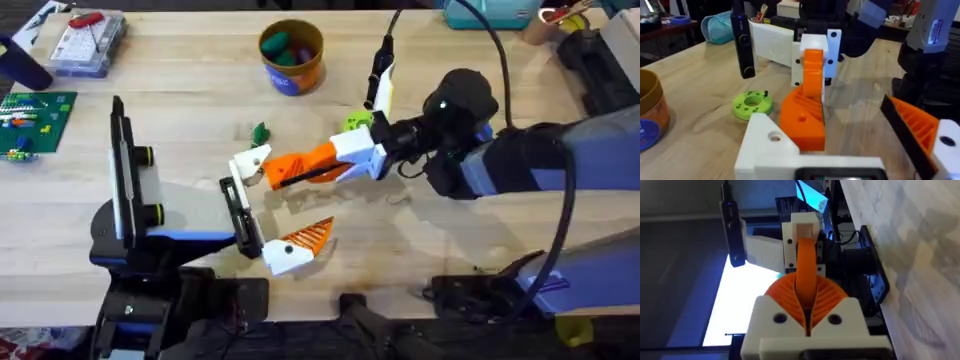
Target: Pick up the gripper from the table and insert it into the empty holder that is missing its gripper. Then pick up a screw, insert it into the mounting hole, and use the screwdriver to tighten it. Finally, clean up the table by picking up the vegetable and placing it into the bucket.
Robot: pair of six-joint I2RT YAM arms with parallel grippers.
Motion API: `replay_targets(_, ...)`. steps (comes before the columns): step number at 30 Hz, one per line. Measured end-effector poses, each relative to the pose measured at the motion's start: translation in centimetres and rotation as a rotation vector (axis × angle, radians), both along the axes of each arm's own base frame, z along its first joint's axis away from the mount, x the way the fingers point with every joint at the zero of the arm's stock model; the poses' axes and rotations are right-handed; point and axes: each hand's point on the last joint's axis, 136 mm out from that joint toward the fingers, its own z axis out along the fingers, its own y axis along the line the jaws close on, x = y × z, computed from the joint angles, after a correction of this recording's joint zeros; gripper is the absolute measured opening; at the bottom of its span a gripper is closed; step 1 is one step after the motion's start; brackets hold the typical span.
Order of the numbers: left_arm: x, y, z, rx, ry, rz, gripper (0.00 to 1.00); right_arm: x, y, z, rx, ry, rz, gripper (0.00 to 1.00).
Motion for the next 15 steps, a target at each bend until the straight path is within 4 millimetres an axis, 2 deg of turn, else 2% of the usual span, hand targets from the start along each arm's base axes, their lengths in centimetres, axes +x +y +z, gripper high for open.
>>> replay_targets(15, 0.0, 0.0, 0.01, 0.0, 0.0, 0.0, 0.986, 0.48, 0.14, 0.18, 0.007, -0.011, -0.029, 0.016)
